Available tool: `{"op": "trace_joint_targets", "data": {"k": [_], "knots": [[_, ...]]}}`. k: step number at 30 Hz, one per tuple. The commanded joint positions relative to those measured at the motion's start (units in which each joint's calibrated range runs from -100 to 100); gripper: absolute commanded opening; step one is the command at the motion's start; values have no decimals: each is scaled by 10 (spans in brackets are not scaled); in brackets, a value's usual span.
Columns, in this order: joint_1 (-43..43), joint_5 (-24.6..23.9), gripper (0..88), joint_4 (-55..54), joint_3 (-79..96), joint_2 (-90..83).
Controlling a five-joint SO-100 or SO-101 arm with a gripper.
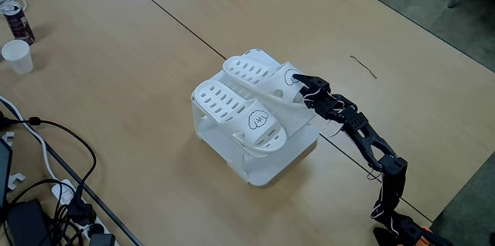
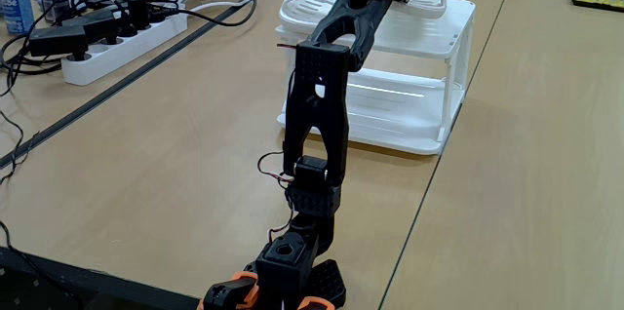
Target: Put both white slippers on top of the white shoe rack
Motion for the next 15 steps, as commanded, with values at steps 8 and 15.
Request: {"op": "trace_joint_targets", "data": {"k": [8,15], "knots": [[13,4,117,-8,-62,4],[14,4,128,-3,-37,4]]}}
